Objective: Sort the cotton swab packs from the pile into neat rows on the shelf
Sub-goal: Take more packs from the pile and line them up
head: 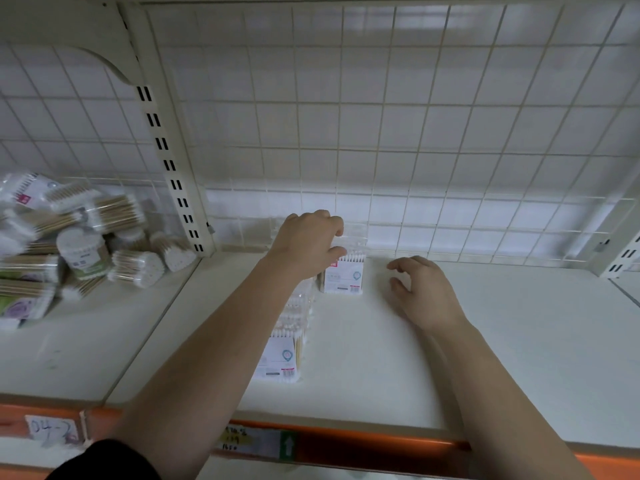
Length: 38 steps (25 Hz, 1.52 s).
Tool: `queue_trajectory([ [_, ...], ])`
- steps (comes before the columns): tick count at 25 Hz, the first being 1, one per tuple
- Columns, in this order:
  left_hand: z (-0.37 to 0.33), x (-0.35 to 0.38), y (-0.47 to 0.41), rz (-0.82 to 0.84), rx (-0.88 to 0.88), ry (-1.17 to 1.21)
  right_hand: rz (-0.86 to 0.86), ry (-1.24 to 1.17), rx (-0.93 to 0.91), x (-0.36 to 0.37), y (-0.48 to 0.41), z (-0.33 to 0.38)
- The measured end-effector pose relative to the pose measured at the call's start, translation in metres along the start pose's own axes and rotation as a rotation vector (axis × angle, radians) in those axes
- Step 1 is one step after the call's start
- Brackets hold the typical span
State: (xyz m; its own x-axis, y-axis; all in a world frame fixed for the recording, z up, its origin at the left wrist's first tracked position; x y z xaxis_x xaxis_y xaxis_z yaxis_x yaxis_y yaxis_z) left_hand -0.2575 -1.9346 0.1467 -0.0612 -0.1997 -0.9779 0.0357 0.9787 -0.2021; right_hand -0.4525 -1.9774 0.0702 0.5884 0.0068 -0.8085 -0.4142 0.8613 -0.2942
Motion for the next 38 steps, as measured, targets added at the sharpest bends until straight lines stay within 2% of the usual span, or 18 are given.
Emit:
queue_trajectory([
  [3, 0.008, -0.005, 0.020, -0.133, -0.021, -0.041, -0.067, -0.016, -0.064, -0.017, -0.006, 0.028],
  [7, 0.035, -0.020, 0.052, -0.390, -0.052, -0.072, -0.125, -0.040, -0.159, -0.029, -0.014, 0.081],
  [11, 0.075, -0.032, 0.081, -0.510, -0.110, -0.143, -0.146, -0.057, -0.256, -0.020, -0.020, 0.138],
  [24, 0.247, -0.068, 0.181, -0.566, -0.295, -0.228, -0.188, -0.058, -0.344, 0.093, -0.051, 0.318],
  [31, 0.328, -0.072, 0.219, -0.534, -0.381, -0.245, -0.129, -0.072, -0.407, 0.150, -0.067, 0.377],
  [38, 0.384, -0.068, 0.259, -0.527, -0.391, -0.159, -0.080, -0.173, -0.457, 0.193, -0.069, 0.422],
])
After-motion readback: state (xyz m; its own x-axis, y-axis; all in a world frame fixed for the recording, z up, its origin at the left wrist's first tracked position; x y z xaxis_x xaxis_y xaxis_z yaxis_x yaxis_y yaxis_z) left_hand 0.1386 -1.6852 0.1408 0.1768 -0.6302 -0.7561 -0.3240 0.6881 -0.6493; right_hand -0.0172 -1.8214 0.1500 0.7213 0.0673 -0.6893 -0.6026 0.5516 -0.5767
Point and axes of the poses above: each hand's wrist, its own y-axis away from the middle knuckle, its own x-axis out of the palm, z = x × y, the point moved 3 cm from there along -y, towards the middle knuckle, and after that the axes turned 3 degrees about z, right-handed, at the moved point
